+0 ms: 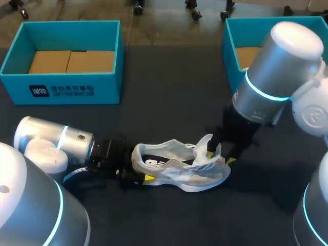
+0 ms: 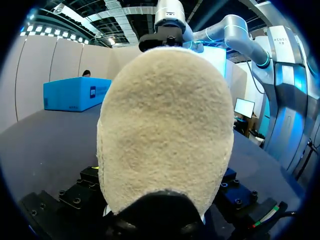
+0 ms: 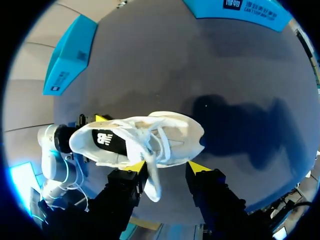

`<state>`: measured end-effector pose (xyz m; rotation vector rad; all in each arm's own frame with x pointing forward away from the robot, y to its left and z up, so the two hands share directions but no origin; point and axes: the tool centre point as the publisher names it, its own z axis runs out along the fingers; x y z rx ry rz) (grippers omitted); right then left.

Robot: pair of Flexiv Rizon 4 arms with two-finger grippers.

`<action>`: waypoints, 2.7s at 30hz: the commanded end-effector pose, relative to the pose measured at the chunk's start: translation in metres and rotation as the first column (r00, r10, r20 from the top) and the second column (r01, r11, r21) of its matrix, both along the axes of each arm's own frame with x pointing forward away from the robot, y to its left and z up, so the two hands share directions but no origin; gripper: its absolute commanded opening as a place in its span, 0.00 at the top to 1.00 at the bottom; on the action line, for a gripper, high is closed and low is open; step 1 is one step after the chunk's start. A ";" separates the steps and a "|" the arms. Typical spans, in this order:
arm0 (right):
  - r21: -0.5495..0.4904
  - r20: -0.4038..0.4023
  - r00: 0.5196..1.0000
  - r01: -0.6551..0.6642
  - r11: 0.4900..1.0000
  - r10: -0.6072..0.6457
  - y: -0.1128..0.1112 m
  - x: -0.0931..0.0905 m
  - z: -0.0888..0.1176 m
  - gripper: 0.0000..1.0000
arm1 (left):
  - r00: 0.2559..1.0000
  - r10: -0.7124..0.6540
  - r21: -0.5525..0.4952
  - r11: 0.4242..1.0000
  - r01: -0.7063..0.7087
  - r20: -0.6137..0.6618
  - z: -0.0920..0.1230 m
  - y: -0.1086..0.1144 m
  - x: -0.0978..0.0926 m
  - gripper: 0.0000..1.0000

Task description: Take the shoe out of the shoebox, open the shoe tongue, remove and reinsert the insole, then place the shoe into the shoebox

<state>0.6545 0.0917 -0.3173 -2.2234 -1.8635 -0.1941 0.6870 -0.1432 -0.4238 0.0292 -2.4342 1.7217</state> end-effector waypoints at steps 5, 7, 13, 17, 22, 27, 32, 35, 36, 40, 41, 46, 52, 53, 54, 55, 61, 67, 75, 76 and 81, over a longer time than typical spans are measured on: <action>-0.117 -0.031 0.999 -0.023 0.993 0.019 0.008 0.004 0.036 0.51 | 1.000 0.000 0.001 1.000 0.000 -0.001 -0.002 0.001 0.000 1.00; -0.143 -0.038 0.999 -0.033 0.989 0.028 0.012 0.006 0.047 0.50 | 1.000 0.000 0.001 1.000 0.000 -0.001 -0.002 0.001 0.000 1.00; -0.237 -0.069 0.994 -0.095 0.967 0.081 0.031 0.014 0.081 0.51 | 1.000 0.000 0.001 1.000 0.000 -0.001 -0.002 0.001 0.000 1.00; -0.292 -0.079 0.988 -0.148 0.945 0.130 0.046 0.020 0.102 0.51 | 1.000 0.000 0.001 1.000 0.000 -0.001 -0.002 0.001 0.000 1.00; -0.344 -0.069 0.964 -0.263 0.901 0.255 0.072 0.026 0.125 0.82 | 1.000 0.000 0.001 1.000 0.000 -0.001 -0.002 0.001 0.000 1.00; -0.344 -0.070 0.896 -0.434 0.833 0.438 0.096 0.031 0.126 1.00 | 1.000 0.000 0.001 1.000 0.000 -0.001 -0.002 0.001 0.000 1.00; -0.342 -0.059 0.777 -0.606 0.719 0.627 0.115 0.030 0.119 1.00 | 1.000 0.000 0.001 1.000 0.000 -0.001 -0.002 0.001 0.000 1.00; -0.332 -0.040 0.673 -0.706 0.625 0.739 0.124 0.030 0.114 1.00 | 1.000 0.000 0.001 1.000 0.000 -0.001 -0.002 0.001 0.000 1.00; -0.328 -0.024 0.640 -0.730 0.599 0.768 0.126 0.030 0.113 1.00 | 1.000 0.000 0.001 1.000 0.000 -0.001 -0.002 0.001 0.000 1.00; -0.244 0.055 0.578 -0.783 0.573 0.814 0.125 0.037 0.101 1.00 | 1.000 0.000 0.001 1.000 0.000 -0.001 -0.002 0.001 0.000 1.00; -0.244 0.055 0.578 -0.783 0.573 0.814 0.125 0.037 0.101 1.00 | 1.000 0.000 0.001 1.000 0.000 -0.001 -0.002 0.001 0.000 1.00; -0.244 0.055 0.578 -0.783 0.573 0.814 0.125 0.037 0.101 1.00 | 1.000 0.000 0.001 1.000 0.000 -0.001 -0.002 0.001 0.000 1.00; -0.244 0.055 0.578 -0.783 0.573 0.814 0.125 0.037 0.101 1.00 | 1.000 0.000 0.001 1.000 0.000 -0.001 -0.002 0.001 0.000 1.00; -0.244 0.055 0.578 -0.783 0.573 0.814 0.125 0.037 0.101 1.00 | 1.000 0.000 0.001 1.000 0.000 -0.001 -0.002 0.001 0.000 1.00; -0.240 0.068 0.537 -0.809 0.536 0.841 0.129 0.039 0.095 1.00 | 1.000 0.000 0.001 1.000 0.000 -0.001 -0.002 0.001 0.000 1.00; -0.258 0.075 0.482 -0.836 0.484 0.873 0.133 0.038 0.090 1.00 | 1.000 0.000 0.001 1.000 0.000 -0.001 -0.002 0.001 0.000 1.00; -0.259 0.071 0.347 -0.899 0.353 0.935 0.147 0.035 0.063 1.00 | 1.000 0.000 0.001 1.000 0.000 -0.001 -0.002 0.001 0.000 1.00; -0.224 0.086 0.273 -0.932 0.286 0.958 0.151 0.035 0.047 1.00 | 1.000 0.000 0.001 1.000 0.000 -0.001 -0.002 0.001 0.000 1.00; -0.224 0.086 0.273 -0.932 0.286 0.958 0.151 0.035 0.047 1.00 | 1.000 0.000 0.001 1.000 0.000 -0.001 -0.002 0.001 0.000 1.00; -0.224 0.086 0.273 -0.932 0.286 0.958 0.151 0.035 0.047 1.00 | 1.000 0.000 0.001 1.000 0.000 -0.001 -0.002 0.001 0.000 1.00; -0.208 0.092 0.186 -0.957 0.202 0.978 0.150 0.039 0.018 1.00 | 1.000 0.000 0.001 1.000 0.000 -0.001 -0.002 0.001 0.000 1.00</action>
